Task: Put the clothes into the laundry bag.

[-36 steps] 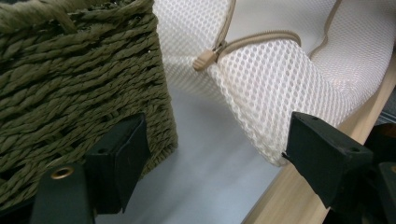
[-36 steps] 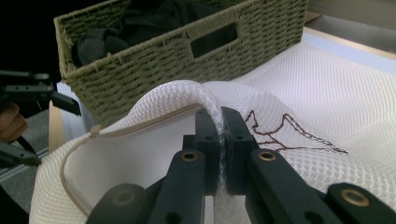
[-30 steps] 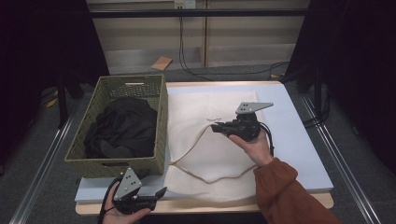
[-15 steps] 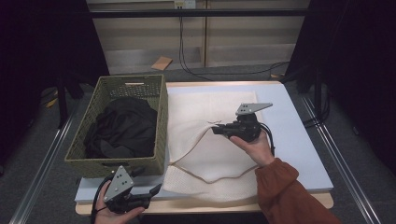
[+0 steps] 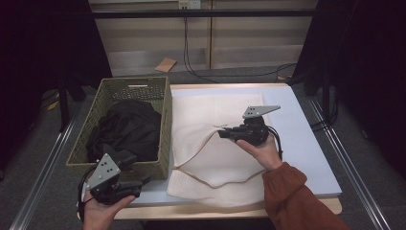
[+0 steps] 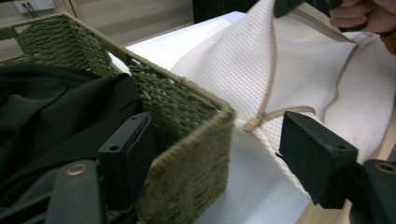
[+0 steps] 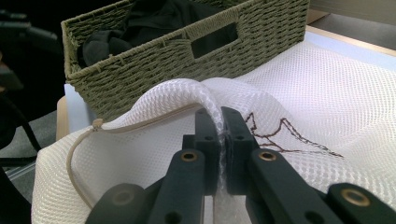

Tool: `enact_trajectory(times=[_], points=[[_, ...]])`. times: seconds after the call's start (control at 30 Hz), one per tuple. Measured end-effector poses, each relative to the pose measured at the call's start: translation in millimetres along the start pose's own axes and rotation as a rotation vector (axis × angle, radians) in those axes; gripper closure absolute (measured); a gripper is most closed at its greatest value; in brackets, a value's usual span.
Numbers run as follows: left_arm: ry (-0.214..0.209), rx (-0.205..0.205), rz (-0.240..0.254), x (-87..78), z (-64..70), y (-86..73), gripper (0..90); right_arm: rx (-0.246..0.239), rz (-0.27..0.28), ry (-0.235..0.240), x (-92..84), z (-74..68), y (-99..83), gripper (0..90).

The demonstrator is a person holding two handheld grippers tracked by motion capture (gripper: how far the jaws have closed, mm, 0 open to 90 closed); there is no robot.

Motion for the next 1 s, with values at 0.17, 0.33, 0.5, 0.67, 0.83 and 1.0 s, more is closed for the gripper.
enact_trajectory(times=[0.17,0.33,0.5,0.67,0.83,1.0], points=[[0.004,0.010,-0.001,4.8,-18.3,12.3,22.6,0.003,-0.004,0.004,0.9,-0.1,-1.0,86.7],[0.041,-0.002,-0.020,8.9,-39.2,27.5,17.5,0.004,-0.011,0.004,2.1,-0.1,-1.9,86.7],[0.077,0.020,-0.066,20.4,-57.2,35.5,16.5,0.000,-0.013,0.002,2.5,0.0,-1.9,86.7],[0.084,-0.012,-0.111,36.0,-80.3,41.1,12.9,0.003,-0.015,0.003,2.9,0.2,-2.4,86.7],[0.096,-0.033,-0.170,46.5,-97.3,42.3,10.7,0.006,-0.011,0.007,2.3,0.6,-2.0,86.6],[0.110,-0.026,-0.182,51.3,-112.0,53.3,10.0,0.009,-0.013,0.008,2.8,1.1,-2.4,86.7]])
Point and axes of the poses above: each handheld gripper's, and its own axes: x roughly forward along the jaws, y roughly out of its top, z roughly to its right, the point moved 7 cm from there along x, roughly forward along the jaws, and after that the axes turned 1 degree about -z, right-handed, at the moved point
